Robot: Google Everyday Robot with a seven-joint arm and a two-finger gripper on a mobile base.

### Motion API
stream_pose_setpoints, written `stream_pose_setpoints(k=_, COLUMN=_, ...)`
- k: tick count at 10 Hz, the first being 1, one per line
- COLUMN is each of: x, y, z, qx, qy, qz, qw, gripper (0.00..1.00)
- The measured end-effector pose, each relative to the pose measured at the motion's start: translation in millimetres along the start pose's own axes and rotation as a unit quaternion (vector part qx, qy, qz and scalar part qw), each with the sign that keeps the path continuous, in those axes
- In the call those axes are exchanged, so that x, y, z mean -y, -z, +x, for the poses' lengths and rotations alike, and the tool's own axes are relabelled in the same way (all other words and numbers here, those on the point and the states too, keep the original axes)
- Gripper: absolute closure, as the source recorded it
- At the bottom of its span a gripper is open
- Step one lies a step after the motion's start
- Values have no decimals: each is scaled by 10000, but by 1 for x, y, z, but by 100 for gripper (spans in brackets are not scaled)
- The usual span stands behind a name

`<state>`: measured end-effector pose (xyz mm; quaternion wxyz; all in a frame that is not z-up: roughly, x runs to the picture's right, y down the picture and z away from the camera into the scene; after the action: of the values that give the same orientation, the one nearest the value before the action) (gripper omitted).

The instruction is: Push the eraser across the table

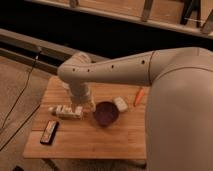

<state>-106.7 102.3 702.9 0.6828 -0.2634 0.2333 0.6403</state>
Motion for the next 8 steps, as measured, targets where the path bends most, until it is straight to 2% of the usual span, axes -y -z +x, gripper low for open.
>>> stream_pose_setpoints(k=6, x=0, y=0, z=0, qx=0, qy=4, qz=4, qw=10000, gripper=35)
stream_pose_setpoints(k=7, x=0, y=-2, z=1, qx=-29, qy=22, qz=42, qw=10000, gripper=35)
stream_pose_setpoints(k=8, x=-6, y=-9, z=4, qx=-101, qy=206, qz=146, qw=9996, gripper=35)
